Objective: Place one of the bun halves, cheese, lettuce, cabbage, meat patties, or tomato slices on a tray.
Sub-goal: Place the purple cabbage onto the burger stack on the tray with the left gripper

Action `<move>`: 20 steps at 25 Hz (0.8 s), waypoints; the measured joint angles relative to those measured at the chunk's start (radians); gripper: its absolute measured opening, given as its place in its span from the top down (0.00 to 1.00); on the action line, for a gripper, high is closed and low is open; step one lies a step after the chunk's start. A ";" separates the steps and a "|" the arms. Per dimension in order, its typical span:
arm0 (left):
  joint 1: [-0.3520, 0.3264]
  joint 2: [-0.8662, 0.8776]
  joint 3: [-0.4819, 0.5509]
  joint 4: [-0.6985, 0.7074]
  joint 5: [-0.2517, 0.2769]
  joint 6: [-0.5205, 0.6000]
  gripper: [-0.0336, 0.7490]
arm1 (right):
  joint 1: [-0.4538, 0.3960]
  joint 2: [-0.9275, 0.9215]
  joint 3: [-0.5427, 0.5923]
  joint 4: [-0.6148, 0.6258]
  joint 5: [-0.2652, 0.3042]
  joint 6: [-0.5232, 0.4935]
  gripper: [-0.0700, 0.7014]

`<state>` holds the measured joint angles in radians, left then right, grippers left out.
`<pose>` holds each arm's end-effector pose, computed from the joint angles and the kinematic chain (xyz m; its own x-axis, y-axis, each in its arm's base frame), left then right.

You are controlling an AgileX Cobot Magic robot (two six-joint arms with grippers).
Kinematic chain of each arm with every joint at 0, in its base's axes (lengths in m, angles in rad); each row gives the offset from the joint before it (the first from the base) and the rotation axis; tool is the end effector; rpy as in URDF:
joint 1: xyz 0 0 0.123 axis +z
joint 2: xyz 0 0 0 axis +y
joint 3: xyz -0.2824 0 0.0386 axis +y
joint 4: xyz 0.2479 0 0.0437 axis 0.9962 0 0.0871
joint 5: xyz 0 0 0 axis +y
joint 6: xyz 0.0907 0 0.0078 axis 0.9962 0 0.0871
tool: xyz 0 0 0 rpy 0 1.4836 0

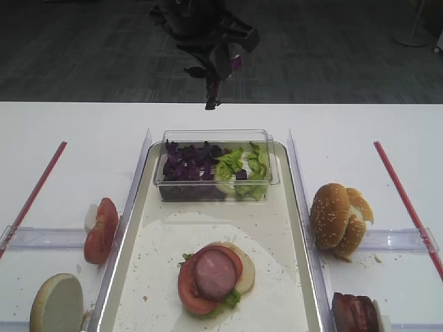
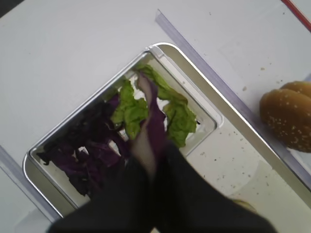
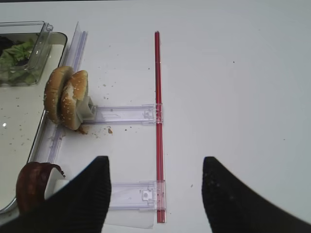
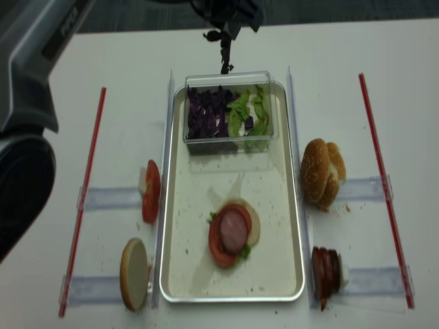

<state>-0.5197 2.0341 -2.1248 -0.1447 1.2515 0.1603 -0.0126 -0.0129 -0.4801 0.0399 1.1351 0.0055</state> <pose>0.3816 -0.2327 0.3452 -0.6938 0.5275 -0.4903 0.6324 0.7719 -0.0645 -0.0079 0.0034 0.2658 -0.5268 0.0290 -0.8495 -0.0064 0.9993 0.0380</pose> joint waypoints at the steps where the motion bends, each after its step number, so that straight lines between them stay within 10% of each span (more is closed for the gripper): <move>1: -0.007 -0.015 0.014 0.000 0.000 0.000 0.93 | 0.000 0.000 0.000 0.000 0.000 0.000 0.33; 20: -0.138 -0.354 0.411 0.000 0.002 -0.028 0.93 | 0.000 0.000 0.000 0.000 0.000 0.000 0.33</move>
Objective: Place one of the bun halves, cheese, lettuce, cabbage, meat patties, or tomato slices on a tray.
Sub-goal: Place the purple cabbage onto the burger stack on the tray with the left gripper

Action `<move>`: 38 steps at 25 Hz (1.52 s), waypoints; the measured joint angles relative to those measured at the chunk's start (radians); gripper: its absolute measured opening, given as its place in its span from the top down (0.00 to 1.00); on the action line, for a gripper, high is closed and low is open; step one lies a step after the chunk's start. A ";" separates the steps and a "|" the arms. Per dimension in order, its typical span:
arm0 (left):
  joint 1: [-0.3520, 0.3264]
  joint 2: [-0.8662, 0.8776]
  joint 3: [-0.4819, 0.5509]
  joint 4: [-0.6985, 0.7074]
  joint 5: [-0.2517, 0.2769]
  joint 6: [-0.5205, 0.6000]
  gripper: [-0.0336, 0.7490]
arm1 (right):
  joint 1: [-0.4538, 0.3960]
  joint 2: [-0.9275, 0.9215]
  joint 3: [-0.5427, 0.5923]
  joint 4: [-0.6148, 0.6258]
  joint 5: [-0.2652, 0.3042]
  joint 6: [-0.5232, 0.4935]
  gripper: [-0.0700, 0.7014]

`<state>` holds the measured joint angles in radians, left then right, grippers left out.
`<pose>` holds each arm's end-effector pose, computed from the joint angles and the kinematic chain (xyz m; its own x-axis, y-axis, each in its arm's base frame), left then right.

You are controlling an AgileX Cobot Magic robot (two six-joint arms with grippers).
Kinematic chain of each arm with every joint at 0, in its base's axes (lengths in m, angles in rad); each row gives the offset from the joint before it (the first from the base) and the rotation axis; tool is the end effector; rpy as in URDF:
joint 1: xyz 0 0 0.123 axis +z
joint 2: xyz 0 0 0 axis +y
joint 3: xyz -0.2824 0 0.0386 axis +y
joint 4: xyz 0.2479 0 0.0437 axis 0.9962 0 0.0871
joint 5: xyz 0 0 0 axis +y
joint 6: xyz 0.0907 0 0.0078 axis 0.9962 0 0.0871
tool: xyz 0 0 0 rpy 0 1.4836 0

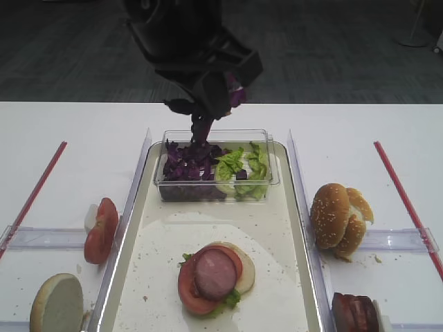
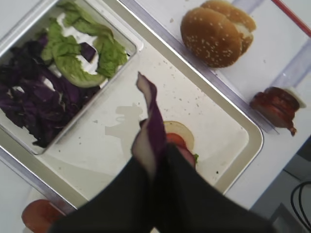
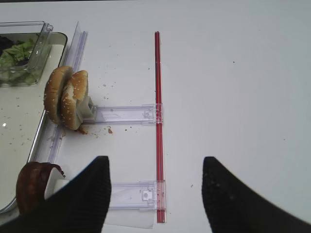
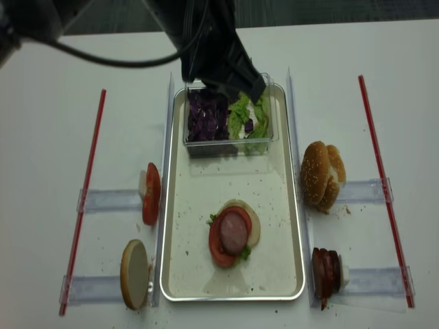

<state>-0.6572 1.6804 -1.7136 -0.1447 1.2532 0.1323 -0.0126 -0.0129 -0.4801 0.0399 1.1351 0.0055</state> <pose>0.2726 -0.2261 0.3698 -0.6567 0.6153 -0.4361 0.7111 0.6978 -0.0864 -0.0079 0.0034 0.2658 -0.5268 0.0290 -0.8495 -0.0064 0.9993 0.0380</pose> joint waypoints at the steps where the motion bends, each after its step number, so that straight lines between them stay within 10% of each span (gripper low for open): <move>1: -0.013 -0.018 0.027 0.000 0.000 0.000 0.93 | 0.000 0.000 0.000 0.000 0.000 0.000 0.33; 18: -0.174 -0.170 0.391 -0.017 -0.012 -0.089 0.93 | 0.000 0.000 0.000 0.000 0.000 0.000 0.33; 31: -0.177 -0.070 0.402 0.012 -0.028 -0.087 0.93 | 0.000 0.000 0.000 0.000 0.000 -0.005 0.33; 38: -0.177 0.020 0.402 0.016 -0.134 -0.045 0.93 | 0.000 0.000 0.000 0.000 0.000 -0.005 0.33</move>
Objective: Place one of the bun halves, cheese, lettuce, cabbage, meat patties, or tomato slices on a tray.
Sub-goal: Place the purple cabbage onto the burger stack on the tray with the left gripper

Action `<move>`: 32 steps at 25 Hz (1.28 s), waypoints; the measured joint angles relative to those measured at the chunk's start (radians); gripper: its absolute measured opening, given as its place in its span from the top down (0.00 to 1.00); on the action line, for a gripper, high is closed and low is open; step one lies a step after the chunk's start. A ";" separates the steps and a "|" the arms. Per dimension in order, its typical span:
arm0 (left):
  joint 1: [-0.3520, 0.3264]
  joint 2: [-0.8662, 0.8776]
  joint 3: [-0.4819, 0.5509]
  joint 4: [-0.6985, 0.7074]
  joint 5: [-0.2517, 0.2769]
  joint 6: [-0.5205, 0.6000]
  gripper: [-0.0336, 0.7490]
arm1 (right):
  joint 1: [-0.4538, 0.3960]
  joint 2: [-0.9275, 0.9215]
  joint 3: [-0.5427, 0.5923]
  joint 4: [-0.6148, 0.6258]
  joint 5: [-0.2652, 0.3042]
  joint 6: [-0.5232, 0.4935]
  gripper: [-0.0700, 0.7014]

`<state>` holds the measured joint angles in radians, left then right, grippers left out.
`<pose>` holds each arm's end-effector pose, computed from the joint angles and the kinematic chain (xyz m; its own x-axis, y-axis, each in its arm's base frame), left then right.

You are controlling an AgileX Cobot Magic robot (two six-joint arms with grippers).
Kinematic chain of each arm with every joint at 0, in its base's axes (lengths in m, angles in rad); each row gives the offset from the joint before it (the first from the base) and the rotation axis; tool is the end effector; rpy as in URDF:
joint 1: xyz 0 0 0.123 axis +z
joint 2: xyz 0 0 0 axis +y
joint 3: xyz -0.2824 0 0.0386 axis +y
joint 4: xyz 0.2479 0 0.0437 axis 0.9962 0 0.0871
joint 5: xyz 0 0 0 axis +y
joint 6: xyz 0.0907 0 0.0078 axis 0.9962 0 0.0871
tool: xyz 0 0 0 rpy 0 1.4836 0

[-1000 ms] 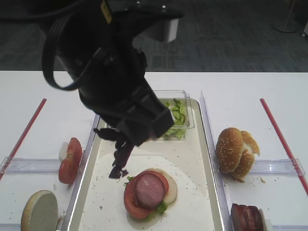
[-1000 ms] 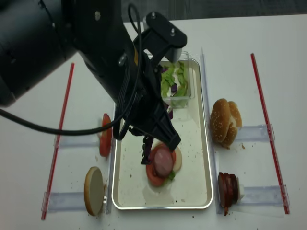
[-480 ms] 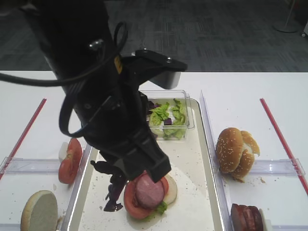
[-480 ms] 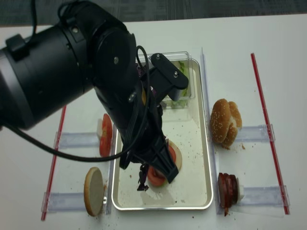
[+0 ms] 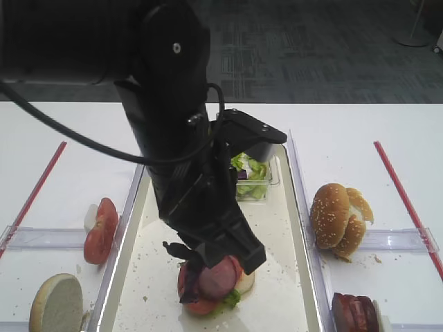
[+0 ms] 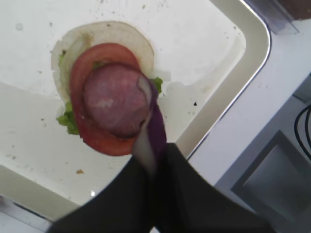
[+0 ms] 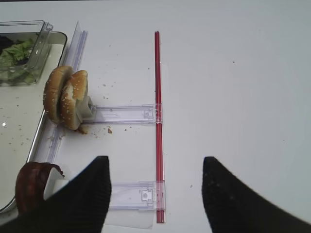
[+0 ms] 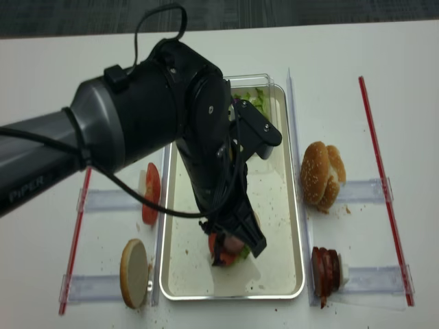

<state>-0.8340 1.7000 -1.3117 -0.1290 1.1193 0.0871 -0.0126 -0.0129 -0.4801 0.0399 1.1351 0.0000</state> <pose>0.2169 -0.2547 0.2553 -0.6408 0.7515 -0.1565 0.7675 0.6316 -0.1097 -0.0079 0.0034 0.2658 -0.5268 0.0235 -0.8497 -0.0093 0.9994 0.0334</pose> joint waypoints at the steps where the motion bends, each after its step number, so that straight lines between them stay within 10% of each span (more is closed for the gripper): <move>1: 0.000 0.008 -0.004 0.002 -0.012 0.002 0.93 | 0.000 0.000 0.000 0.000 0.000 0.000 0.33; 32: 0.078 0.143 -0.044 -0.040 -0.093 0.079 0.93 | 0.000 0.000 0.000 0.000 0.000 0.000 0.33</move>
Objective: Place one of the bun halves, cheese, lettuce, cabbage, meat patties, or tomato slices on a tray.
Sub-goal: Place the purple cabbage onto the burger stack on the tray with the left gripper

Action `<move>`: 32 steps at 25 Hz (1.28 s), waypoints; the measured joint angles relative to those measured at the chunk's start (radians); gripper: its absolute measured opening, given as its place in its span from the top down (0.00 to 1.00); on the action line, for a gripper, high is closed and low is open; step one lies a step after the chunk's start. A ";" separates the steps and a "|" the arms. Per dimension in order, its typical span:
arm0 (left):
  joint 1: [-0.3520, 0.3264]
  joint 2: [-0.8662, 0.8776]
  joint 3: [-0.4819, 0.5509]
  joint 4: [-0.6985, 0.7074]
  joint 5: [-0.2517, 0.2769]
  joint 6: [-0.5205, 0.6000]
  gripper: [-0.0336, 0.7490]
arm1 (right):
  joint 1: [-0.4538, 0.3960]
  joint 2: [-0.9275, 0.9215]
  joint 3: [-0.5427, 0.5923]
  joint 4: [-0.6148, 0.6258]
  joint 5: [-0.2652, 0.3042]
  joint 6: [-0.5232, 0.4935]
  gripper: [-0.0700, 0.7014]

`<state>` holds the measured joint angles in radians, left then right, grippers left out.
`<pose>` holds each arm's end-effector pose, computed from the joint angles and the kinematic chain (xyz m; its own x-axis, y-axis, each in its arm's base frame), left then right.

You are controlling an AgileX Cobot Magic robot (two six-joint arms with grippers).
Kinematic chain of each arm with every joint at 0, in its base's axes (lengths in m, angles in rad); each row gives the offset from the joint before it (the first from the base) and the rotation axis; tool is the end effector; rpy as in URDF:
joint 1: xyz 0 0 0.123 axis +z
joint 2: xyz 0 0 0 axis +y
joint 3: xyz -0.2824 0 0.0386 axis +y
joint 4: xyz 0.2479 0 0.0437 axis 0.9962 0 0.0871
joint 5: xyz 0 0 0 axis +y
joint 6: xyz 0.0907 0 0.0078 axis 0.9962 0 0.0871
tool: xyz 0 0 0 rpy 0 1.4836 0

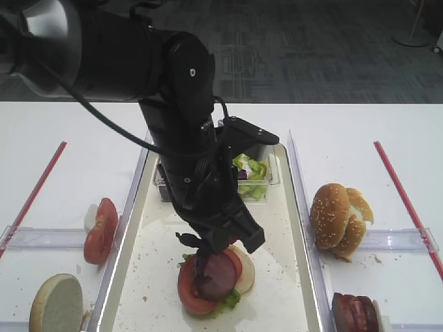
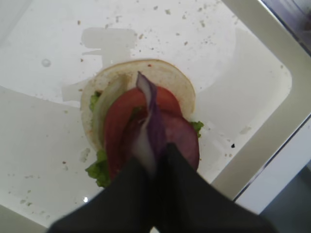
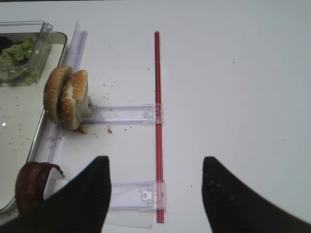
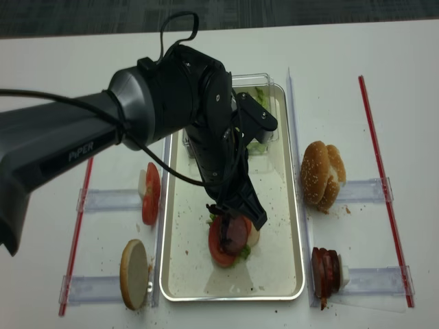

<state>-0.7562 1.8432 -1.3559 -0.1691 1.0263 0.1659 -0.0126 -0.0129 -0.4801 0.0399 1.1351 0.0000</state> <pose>0.2573 -0.2607 0.2181 -0.6631 0.7311 -0.1608 0.7485 0.6503 -0.1302 -0.0079 0.0034 0.2658 -0.5268 0.0235 -0.8497 -0.0093 0.9994 0.0334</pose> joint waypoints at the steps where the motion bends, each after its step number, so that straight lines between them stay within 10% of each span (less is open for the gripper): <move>1: 0.000 0.000 0.000 0.000 0.000 0.002 0.93 | 0.000 0.000 0.000 0.000 0.000 0.000 0.33; 32: 0.000 0.058 -0.002 -0.001 0.044 0.019 0.93 | 0.000 0.000 0.000 0.000 0.000 0.000 0.33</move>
<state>-0.7562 1.9017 -1.3575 -0.1705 1.0702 0.1848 -0.0126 -0.0129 -0.4801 0.0399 1.1351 0.0000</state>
